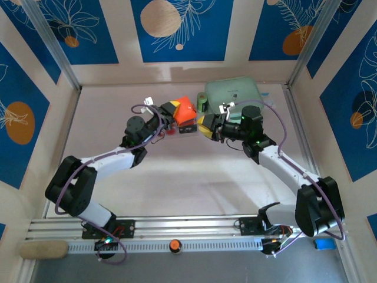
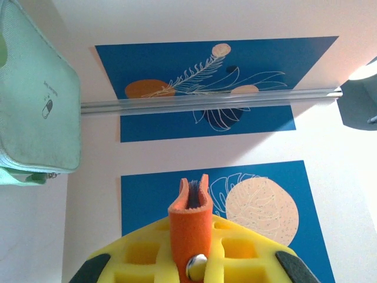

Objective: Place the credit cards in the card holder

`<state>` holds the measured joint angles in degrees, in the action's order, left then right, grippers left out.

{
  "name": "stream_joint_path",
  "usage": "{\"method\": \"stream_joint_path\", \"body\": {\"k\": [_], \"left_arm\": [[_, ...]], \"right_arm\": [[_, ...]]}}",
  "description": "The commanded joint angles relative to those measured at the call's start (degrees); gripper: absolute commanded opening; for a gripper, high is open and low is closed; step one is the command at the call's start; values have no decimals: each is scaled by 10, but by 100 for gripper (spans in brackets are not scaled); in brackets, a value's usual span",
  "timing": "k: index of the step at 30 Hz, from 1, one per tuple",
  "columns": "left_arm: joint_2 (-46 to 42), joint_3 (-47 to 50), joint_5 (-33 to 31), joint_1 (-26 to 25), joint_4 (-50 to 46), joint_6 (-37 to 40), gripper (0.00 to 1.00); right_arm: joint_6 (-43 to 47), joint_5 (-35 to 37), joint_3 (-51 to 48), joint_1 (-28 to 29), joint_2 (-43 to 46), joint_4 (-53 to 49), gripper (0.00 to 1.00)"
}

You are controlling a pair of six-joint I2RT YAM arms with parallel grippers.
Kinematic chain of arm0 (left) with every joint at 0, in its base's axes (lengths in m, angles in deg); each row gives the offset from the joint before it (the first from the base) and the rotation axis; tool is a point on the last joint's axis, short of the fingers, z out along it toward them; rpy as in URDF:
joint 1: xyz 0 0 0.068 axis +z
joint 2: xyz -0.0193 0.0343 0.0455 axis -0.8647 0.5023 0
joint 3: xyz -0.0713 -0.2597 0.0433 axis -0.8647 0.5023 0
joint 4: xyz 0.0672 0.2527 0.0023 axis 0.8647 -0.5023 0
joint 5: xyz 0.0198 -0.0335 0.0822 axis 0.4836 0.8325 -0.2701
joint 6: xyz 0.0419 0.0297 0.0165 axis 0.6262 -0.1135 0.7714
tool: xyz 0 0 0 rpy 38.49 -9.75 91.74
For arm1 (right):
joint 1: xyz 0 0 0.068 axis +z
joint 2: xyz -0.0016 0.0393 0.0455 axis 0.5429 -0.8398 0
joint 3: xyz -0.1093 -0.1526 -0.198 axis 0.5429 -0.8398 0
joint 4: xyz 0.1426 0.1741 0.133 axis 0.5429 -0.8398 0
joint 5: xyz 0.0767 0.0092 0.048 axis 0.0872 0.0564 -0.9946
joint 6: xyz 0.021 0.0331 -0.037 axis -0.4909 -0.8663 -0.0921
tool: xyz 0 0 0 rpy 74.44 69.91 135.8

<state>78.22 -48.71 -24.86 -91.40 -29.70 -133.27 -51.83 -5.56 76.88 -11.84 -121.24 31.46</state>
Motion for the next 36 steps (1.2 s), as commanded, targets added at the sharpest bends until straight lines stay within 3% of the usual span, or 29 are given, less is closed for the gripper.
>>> {"method": "stream_joint_path", "body": {"k": [1,36], "left_arm": [[3,-16,-5,-6,34,-2,0],[23,-26,-4,-23,55,-17,0]], "right_arm": [[-7,0,3,2,8,6,45],[-78,-1,23,12,-73,133,34]]}}
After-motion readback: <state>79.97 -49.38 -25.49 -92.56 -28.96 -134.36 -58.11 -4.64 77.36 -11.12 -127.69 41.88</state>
